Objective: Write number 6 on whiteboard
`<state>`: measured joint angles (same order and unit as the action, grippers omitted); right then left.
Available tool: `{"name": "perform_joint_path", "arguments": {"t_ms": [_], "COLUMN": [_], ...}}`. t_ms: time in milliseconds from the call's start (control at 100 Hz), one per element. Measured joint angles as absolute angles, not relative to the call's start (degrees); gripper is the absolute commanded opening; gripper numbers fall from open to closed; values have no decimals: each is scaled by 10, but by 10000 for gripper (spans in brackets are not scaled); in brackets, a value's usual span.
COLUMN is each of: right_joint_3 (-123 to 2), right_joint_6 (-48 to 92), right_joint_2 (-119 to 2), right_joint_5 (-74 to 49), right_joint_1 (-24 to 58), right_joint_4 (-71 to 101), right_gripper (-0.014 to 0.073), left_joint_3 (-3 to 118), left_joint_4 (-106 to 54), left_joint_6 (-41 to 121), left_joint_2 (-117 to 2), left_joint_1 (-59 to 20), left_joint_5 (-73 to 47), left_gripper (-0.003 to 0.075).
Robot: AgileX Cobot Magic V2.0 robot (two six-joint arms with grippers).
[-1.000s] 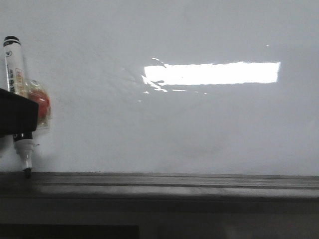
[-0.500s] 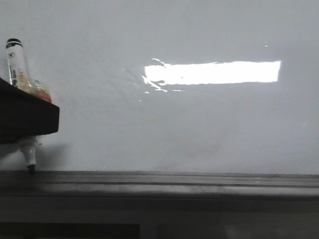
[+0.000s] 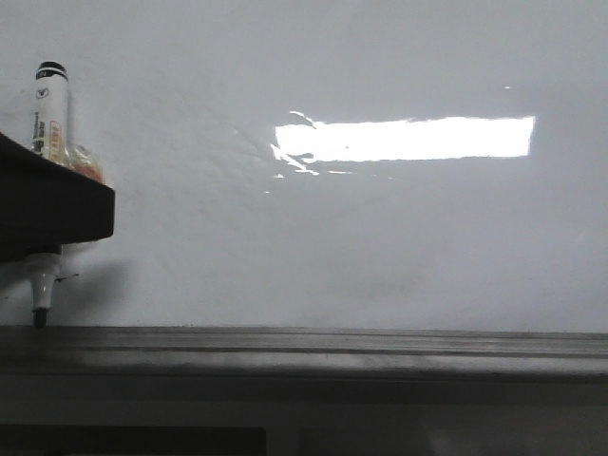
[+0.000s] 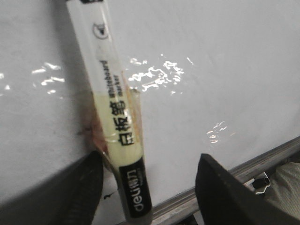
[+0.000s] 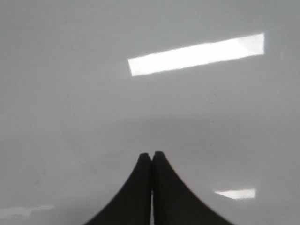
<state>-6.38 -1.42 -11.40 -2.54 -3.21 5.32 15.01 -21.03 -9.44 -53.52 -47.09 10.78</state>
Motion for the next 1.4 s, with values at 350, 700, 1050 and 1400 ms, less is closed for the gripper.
{"name": "perform_joint_path", "arguments": {"t_ms": [350, 700, 1050, 1400], "right_joint_3": [-64, -66, -168, -316], "right_joint_6": [-14, -14, 4, 6], "right_joint_2": [-114, -114, -187, -377], "right_joint_5": [-21, -50, -207, -257], "right_joint_1": [-32, -5, 221, 463], "right_joint_4": [53, 53, 47, 46], "right_gripper": [-64, -64, -51, 399], "left_joint_3": [150, 161, 259, 265], "left_joint_4": [-240, -190, 52, 231], "left_joint_6": [-94, -93, -93, -92], "left_joint_2": [-543, -540, -538, -538], "left_joint_1": [-470, -474, -481, -547], "left_joint_5": [114, 99, -60, -70], "left_gripper": [-19, -19, -19, -19]}}
